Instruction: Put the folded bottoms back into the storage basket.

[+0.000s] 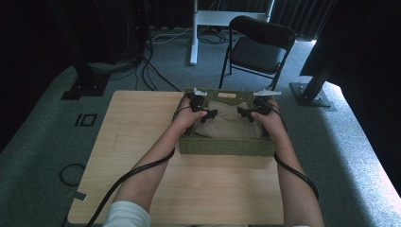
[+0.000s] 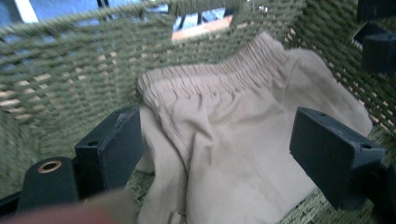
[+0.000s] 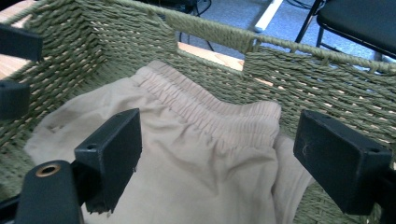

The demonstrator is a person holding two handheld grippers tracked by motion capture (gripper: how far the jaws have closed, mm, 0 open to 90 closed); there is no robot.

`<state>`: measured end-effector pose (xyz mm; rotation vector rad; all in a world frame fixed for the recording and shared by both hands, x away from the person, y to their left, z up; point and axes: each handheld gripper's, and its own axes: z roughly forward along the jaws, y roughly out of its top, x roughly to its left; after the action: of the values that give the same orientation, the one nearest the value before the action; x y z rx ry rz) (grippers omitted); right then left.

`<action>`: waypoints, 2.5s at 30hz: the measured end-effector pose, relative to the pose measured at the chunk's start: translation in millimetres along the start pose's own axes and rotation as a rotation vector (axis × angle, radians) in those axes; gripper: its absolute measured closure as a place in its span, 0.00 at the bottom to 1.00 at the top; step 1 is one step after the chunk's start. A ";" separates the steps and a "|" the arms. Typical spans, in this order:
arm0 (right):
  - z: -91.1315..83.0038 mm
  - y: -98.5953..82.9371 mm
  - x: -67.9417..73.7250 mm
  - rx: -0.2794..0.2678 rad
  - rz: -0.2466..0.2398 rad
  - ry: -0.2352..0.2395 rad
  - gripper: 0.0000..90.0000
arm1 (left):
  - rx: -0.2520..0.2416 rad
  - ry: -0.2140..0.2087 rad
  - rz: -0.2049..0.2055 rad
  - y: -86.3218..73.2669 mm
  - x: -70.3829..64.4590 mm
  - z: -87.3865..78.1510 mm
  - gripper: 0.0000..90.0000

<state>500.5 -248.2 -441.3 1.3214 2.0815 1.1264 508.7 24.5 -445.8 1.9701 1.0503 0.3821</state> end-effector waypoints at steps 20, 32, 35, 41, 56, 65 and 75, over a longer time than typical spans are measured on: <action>-30.1 3.1 20.8 -0.071 -0.039 0.012 0.16 | -0.003 -0.064 0.038 -3.2 -18.1 -42.2 0.20; -47.2 -7.5 34.9 -0.100 -0.085 0.051 0.15 | -0.031 -0.091 0.065 -6.3 -29.8 -65.4 0.20; -52.2 -9.6 37.3 -0.119 -0.079 0.060 0.15 | -0.042 -0.107 0.075 -8.3 -35.1 -72.3 0.20; -61.4 -16.7 44.6 -0.124 -0.111 0.070 0.14 | -0.042 -0.119 0.092 -16.6 -42.3 -81.2 0.20; -90.9 -48.6 57.3 -0.165 -0.135 0.089 0.13 | -0.078 -0.134 0.128 -45.8 -58.7 -107.3 0.21; -102.0 -70.3 69.2 -0.179 -0.145 0.115 0.13 | -0.093 -0.135 0.149 -64.3 -70.6 -119.1 0.21; -105.9 -92.9 80.0 -0.168 -0.182 0.121 0.13 | -0.084 -0.163 0.152 -90.4 -76.4 -124.0 0.21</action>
<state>338.9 -240.2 -450.1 0.9867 2.0902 1.2956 340.7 57.0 -435.3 1.9750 0.7725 0.3361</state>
